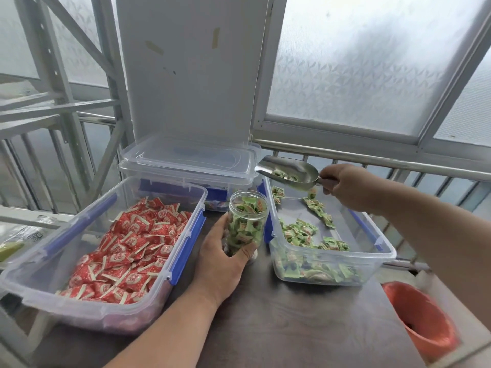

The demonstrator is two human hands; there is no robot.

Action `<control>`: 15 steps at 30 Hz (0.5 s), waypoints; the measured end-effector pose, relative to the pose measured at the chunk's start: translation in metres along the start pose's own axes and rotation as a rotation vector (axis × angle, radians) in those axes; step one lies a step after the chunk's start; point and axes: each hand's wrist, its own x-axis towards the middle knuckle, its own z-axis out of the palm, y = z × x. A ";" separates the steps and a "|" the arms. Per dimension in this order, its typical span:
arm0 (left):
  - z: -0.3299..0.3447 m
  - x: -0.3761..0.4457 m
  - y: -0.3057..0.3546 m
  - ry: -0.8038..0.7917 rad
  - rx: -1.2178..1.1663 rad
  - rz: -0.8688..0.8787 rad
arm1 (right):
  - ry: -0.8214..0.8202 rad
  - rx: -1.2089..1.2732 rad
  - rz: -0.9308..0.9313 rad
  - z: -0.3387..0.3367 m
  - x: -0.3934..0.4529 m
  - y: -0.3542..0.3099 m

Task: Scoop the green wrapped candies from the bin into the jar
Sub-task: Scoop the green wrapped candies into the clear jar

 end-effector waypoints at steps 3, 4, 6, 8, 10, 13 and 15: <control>0.000 -0.001 0.000 0.011 -0.004 0.006 | 0.043 -0.171 -0.153 -0.015 -0.010 -0.018; -0.001 -0.001 0.000 0.012 -0.002 0.009 | 0.059 -0.251 -0.186 -0.018 -0.013 -0.023; -0.001 -0.001 0.000 0.018 0.001 0.014 | 0.085 -0.426 -0.211 -0.021 -0.016 -0.031; -0.001 -0.002 0.000 0.026 0.020 0.023 | 0.149 -0.540 -0.233 -0.023 -0.017 -0.037; -0.002 -0.003 0.002 0.036 0.041 0.036 | 0.235 -0.575 -0.286 -0.026 -0.019 -0.043; -0.003 -0.005 0.006 0.060 0.059 0.046 | 0.367 -0.624 -0.362 -0.030 -0.024 -0.050; -0.002 -0.004 0.007 0.071 0.072 0.053 | 0.429 -0.652 -0.389 -0.032 -0.027 -0.054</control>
